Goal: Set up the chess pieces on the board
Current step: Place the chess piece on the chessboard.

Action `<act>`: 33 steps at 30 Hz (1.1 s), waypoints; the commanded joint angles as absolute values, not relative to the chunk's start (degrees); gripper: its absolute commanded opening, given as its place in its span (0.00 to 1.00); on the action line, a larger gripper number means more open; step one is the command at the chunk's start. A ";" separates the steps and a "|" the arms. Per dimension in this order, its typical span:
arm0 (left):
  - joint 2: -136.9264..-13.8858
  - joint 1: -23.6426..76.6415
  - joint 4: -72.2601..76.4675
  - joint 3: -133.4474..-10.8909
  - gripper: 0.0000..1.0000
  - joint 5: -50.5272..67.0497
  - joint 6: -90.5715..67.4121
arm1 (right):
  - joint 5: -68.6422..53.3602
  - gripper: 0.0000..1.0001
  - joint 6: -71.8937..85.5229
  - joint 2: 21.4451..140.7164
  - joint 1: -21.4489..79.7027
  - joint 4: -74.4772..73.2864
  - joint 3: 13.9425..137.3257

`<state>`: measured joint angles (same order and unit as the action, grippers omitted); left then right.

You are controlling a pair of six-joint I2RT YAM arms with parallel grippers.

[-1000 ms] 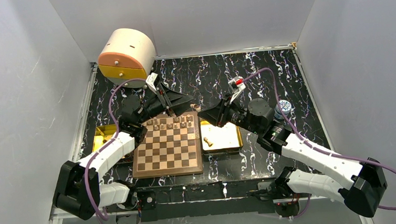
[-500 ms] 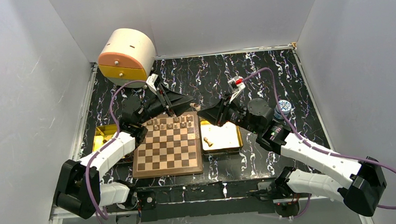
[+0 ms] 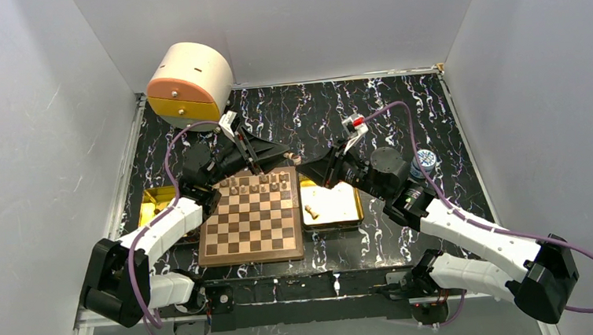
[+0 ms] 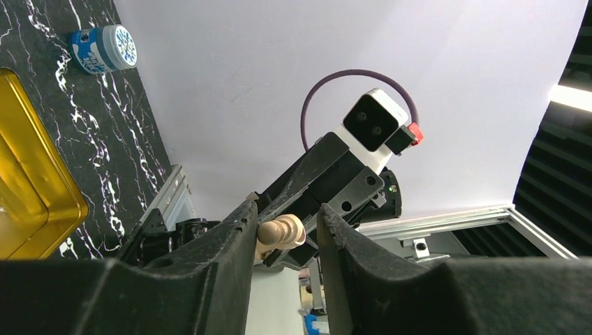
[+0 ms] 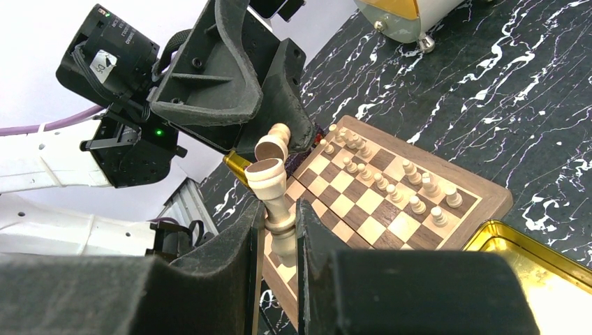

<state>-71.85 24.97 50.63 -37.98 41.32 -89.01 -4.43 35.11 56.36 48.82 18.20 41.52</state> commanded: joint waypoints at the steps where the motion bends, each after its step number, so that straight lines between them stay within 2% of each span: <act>1: -71.27 25.22 52.73 -37.94 0.33 41.25 -89.11 | -3.51 0.12 34.14 56.08 48.58 21.52 42.01; 10: -71.54 25.22 52.69 -38.12 0.20 41.20 -88.23 | -3.35 0.12 34.19 55.94 48.41 20.73 41.66; 18: -71.86 25.22 45.90 -39.89 0.00 41.77 -82.24 | -3.12 0.12 34.19 55.57 48.43 19.49 40.95; 21: -70.83 25.21 34.82 -42.91 0.00 40.51 -73.87 | -2.46 0.12 34.17 54.84 48.40 18.39 40.20; 25: -68.94 25.22 10.22 -50.76 0.00 33.04 -54.77 | -0.73 0.12 33.46 52.70 48.39 15.63 39.52; 28: -68.22 25.22 -6.41 -55.93 0.00 21.99 -41.95 | -0.34 0.13 32.94 51.07 48.37 14.73 38.48; 33: -66.41 25.14 -17.35 -57.48 0.00 2.17 -31.81 | 1.81 0.13 31.67 49.14 48.43 12.73 38.22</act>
<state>-69.60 25.10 -1.28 -56.27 20.82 -46.13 -0.75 33.76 51.51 48.71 12.64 37.89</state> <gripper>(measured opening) 0.120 0.262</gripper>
